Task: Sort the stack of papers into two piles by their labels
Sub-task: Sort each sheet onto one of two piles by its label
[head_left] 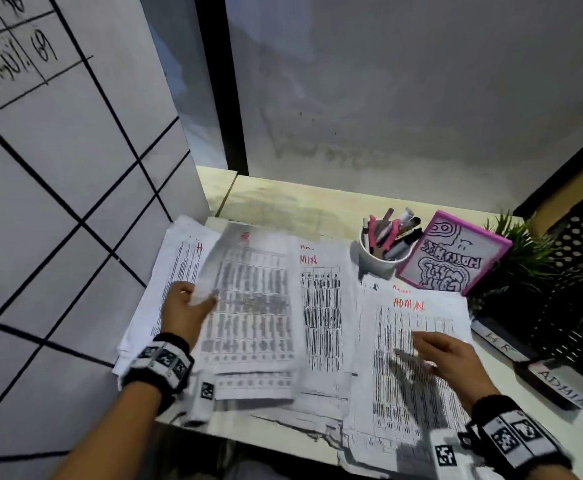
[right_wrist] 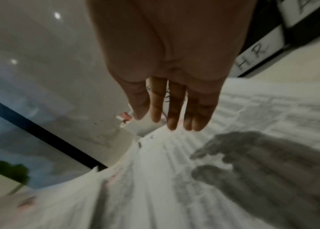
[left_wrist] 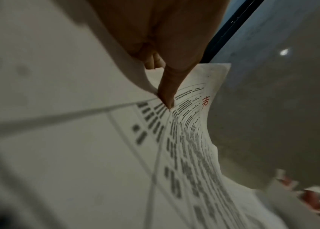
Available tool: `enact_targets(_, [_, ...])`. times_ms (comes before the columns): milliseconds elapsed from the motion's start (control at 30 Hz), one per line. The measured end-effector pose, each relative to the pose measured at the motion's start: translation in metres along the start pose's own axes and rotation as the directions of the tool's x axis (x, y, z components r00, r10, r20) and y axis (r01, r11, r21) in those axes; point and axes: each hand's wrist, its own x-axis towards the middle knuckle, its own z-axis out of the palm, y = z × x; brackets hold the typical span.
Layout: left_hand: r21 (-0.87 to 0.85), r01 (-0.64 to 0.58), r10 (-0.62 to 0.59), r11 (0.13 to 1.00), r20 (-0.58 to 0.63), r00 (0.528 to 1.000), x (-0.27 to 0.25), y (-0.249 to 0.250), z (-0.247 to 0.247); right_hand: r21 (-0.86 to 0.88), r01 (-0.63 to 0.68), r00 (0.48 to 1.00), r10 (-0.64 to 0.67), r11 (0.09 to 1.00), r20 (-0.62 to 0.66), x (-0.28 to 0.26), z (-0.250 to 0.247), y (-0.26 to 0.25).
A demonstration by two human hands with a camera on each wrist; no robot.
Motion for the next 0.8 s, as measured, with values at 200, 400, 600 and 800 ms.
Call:
enact_targets(200, [0.262, 0.039, -0.008, 0.964, -0.118, 0.993, 0.049, -0.007, -0.041, -0.401, -0.158, 0.957, 0.040, 0.902, -0.288, 0.016, -0.047, 0.047])
enact_targets(400, [0.522, -0.051, 0.150, 0.851, -0.149, 0.977, 0.044, 0.010, -0.013, -0.478, -0.397, 0.888, 0.196, 0.784, -0.417, 0.026, -0.059, 0.080])
enact_targets(600, [0.243, -0.393, 0.239, 0.887, 0.487, 0.840, -0.070, 0.035, 0.103, -0.474, -0.374, 0.898, 0.182, 0.797, -0.401, 0.031, -0.059, 0.106])
enact_targets(800, [0.182, -0.485, 0.158, 0.855, 0.800, 0.579, -0.137, 0.023, 0.198, -0.420, -0.322, 0.909, 0.154, 0.848, -0.387, 0.028, -0.055, 0.109])
